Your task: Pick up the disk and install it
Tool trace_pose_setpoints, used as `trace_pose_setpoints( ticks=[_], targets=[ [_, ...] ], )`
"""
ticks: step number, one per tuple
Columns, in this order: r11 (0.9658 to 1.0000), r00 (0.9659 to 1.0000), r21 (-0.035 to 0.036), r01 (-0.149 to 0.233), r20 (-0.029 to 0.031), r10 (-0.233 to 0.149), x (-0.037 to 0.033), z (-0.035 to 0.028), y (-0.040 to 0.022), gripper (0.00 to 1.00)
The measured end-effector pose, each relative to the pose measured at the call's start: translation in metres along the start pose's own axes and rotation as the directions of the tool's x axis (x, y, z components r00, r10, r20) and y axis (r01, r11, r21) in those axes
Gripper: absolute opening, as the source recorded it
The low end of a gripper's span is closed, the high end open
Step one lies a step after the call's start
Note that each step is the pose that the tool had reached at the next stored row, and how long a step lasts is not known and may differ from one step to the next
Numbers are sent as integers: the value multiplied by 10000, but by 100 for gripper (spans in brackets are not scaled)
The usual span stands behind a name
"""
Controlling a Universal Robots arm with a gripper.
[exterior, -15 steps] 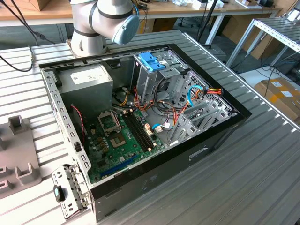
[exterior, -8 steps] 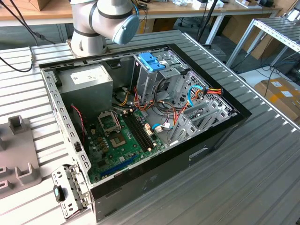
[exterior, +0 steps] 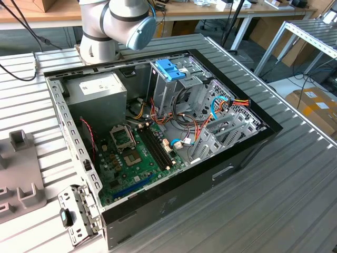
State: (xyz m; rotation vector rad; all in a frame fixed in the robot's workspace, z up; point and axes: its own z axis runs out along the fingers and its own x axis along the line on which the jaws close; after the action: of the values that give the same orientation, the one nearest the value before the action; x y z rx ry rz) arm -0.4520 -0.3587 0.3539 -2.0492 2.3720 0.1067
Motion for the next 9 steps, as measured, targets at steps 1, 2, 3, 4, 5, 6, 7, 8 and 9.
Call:
trace_pose_setpoints(
  ticks=[1, 2, 3, 4, 5, 6, 7, 8, 9],
  targets=[
    [10000, 10000, 0, -1, 0, 1, 0, 0, 2, 42],
    [10000, 10000, -1, 0, 1, 0, 1, 1, 5, 42],
    [10000, 10000, 0, 0, 1, 0, 1, 2, 6, 42],
    [10000, 10000, 0, 0, 3, 0, 1, 3, 9, 42],
    [10000, 10000, 0, -1, 2, 1, 2, 3, 11, 42],
    [10000, 10000, -1, 0, 3, 0, 2, 4, 13, 42],
    [10000, 10000, -1, 0, 3, 0, 2, 4, 15, 42],
    [10000, 10000, -1, 0, 4, 0, 3, 5, 18, 42],
    [10000, 10000, -1, 0, 4, 0, 3, 6, 22, 42]
  ],
)
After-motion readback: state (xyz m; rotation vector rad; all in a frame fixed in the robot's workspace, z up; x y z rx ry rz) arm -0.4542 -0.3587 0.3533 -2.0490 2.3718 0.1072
